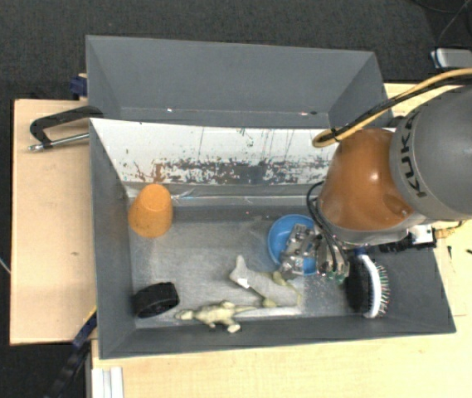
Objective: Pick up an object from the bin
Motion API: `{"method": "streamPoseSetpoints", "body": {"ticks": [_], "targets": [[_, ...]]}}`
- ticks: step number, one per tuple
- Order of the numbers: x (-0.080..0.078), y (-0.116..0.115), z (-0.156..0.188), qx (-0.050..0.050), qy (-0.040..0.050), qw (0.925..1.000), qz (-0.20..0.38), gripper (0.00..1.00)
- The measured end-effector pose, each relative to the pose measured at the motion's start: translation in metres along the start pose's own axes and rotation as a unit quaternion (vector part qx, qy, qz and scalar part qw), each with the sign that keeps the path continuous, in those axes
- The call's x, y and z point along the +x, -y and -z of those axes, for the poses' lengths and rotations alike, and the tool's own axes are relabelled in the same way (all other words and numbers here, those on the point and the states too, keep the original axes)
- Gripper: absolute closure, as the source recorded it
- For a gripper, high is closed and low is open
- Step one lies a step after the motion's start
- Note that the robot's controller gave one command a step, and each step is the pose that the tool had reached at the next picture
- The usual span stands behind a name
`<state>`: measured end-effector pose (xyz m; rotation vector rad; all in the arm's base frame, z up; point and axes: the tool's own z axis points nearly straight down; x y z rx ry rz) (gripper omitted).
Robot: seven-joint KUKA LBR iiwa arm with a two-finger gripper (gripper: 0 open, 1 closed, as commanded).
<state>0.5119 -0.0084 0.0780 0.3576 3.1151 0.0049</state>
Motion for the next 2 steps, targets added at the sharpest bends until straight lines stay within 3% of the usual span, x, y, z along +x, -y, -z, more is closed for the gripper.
{"method": "streamPoseSetpoints", "body": {"ticks": [1, 2], "targets": [[-0.021, 0.006, 0.112, 0.001, 0.0027, 0.9702, 0.242, 1.0], [-0.025, -0.02, 0.231, 0.001, 0.0038, 0.9328, 0.36, 1.0]]}}
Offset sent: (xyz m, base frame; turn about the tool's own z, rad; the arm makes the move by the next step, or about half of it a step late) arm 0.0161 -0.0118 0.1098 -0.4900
